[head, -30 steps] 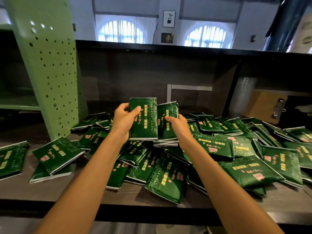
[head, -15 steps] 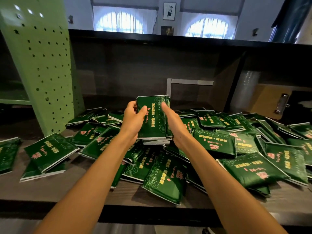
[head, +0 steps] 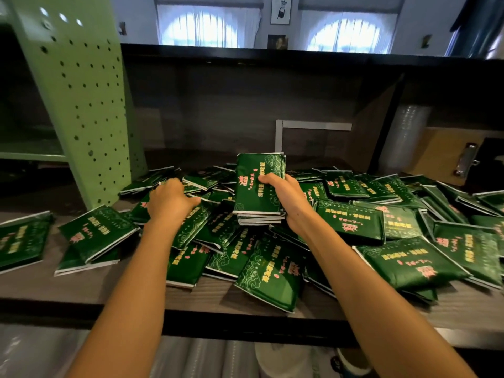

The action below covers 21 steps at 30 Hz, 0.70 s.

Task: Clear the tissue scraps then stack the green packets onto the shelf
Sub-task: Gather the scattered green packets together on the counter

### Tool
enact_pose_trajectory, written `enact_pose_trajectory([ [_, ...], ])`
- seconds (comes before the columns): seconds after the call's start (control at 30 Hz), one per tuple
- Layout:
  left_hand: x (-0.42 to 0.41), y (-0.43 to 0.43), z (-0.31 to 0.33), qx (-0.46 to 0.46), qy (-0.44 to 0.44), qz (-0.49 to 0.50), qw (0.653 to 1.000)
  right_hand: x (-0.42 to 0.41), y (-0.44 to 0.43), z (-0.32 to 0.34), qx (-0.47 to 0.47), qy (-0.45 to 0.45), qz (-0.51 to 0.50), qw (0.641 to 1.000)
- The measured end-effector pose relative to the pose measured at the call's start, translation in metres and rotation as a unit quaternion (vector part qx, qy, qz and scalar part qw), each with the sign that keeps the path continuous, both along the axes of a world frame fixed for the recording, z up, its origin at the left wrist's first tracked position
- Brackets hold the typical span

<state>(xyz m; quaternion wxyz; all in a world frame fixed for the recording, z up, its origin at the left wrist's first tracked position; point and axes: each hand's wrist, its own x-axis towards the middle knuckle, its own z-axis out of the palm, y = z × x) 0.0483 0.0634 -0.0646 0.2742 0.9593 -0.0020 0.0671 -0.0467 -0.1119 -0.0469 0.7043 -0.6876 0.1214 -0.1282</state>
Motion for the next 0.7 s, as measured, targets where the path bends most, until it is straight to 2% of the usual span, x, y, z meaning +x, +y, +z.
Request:
enact_pose_trajectory([
  [0.1, -0.001, -0.002, -0.002, 0.012, 0.02, -0.014, 1.0, 0.001, -0.003, -0.002, 0.012, -0.007, 0.008, 1.0],
  [0.2, -0.004, -0.006, -0.003, -0.014, 0.041, -0.034, 0.999, -0.003, -0.002, -0.001, 0.024, -0.02, 0.027, 0.999],
  [0.33, -0.008, -0.007, 0.001, -0.072, 0.038, -0.033, 0.996, 0.001, -0.004, -0.004, 0.018, -0.022, 0.017, 0.999],
  [0.4, -0.007, -0.007, 0.003, -0.143, 0.023, -0.027, 0.989, 0.004, -0.003, -0.006, 0.007, -0.026, 0.001, 1.0],
  [0.47, -0.005, -0.007, 0.003, -0.279, 0.014, -0.033, 0.96, 0.007, -0.003, -0.009, -0.006, -0.035, -0.022, 0.999],
  [0.57, -0.003, -0.007, 0.007, -0.479, 0.012, -0.034, 0.877, 0.009, 0.0, -0.01, -0.022, -0.04, -0.052, 0.998],
  [0.63, -0.003, -0.009, 0.011, -0.556, 0.017, -0.032, 0.83, 0.007, 0.003, -0.008, -0.018, -0.046, -0.053, 0.997],
  [0.7, -0.006, -0.013, 0.014, -0.586, 0.011, -0.046, 0.809, 0.007, 0.002, -0.006, -0.012, -0.046, -0.051, 0.998],
])
